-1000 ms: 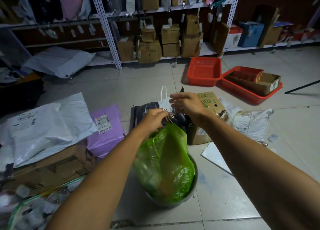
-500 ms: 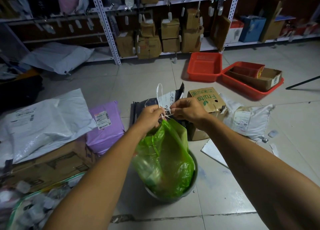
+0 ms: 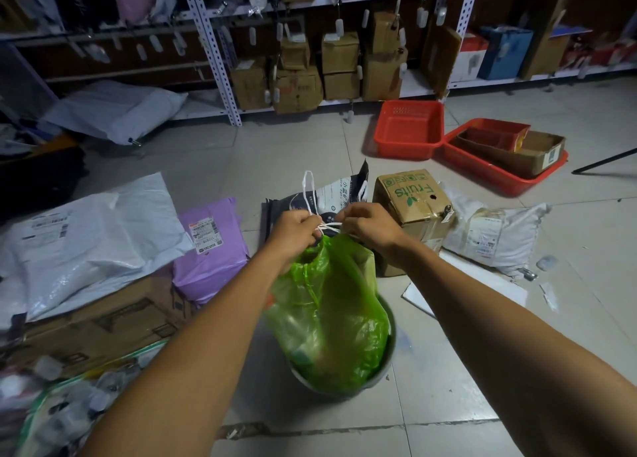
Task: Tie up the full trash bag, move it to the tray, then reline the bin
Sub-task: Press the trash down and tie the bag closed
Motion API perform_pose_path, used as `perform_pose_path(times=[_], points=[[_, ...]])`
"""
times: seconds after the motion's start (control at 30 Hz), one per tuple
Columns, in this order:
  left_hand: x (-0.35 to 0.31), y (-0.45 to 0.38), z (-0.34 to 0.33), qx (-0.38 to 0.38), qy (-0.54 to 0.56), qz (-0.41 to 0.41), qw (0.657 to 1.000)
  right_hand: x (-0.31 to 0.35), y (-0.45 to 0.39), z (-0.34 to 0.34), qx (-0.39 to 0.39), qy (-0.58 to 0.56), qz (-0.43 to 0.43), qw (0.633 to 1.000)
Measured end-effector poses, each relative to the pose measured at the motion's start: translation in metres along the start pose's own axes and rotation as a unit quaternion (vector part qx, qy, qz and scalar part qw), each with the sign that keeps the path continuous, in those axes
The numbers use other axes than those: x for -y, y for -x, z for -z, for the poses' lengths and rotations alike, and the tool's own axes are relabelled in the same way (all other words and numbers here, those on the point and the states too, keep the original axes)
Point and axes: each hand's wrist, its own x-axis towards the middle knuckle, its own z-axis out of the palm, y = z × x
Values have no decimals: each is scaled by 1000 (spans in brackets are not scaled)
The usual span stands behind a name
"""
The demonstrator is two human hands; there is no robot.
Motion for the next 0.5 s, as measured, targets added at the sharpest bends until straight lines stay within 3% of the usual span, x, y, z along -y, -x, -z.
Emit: perform_pose_path(times=[0.13, 0.37, 0.5], points=[[2, 0, 2, -3, 32, 10, 999, -4, -4, -17, 9, 13, 63, 998], [10, 1, 8, -8, 47, 24, 999, -10, -5, -23, -5, -2, 84, 996], [9, 6, 14, 7, 85, 9, 996, -13, -8, -20, -38, 65, 98, 992]])
